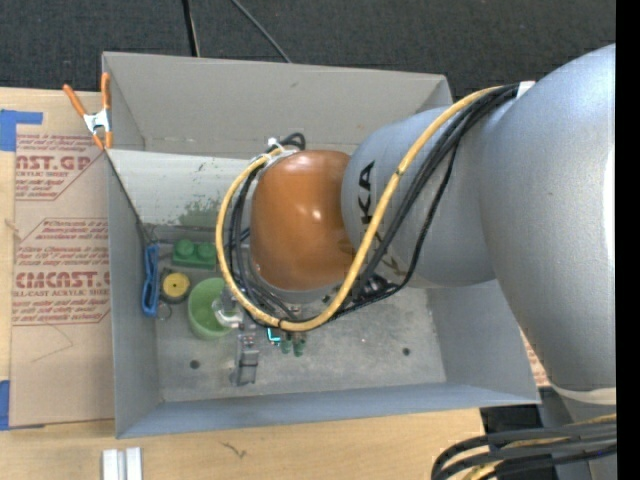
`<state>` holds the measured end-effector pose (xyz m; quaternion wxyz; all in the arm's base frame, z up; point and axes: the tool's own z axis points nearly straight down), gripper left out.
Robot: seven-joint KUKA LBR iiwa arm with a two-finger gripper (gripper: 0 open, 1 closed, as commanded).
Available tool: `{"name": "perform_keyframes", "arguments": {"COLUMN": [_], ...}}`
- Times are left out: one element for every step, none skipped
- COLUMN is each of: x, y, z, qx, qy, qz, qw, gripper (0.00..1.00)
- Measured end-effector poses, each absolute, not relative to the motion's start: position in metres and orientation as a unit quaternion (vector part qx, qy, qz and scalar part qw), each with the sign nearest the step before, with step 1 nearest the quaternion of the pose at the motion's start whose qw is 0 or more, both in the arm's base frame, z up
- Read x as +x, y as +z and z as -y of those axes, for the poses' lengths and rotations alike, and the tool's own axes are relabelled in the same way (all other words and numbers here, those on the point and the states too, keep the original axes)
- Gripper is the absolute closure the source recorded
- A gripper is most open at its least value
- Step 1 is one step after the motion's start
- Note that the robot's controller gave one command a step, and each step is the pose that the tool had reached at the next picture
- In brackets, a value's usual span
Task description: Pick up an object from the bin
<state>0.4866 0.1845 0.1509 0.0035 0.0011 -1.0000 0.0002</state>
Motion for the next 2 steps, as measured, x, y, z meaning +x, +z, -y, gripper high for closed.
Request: {"name": "perform_keyframes", "arguments": {"x": [0.5392,0.5401], "y": [0.0686,0.0721], "z": [-0.1663,-0.1679], "qx": [0.033,0.033], "qy": [-0.001,-0.003], "qz": [0.999,0.999], "qw": [-0.002,-0.005], "gripper": [0.00,1.00]}}
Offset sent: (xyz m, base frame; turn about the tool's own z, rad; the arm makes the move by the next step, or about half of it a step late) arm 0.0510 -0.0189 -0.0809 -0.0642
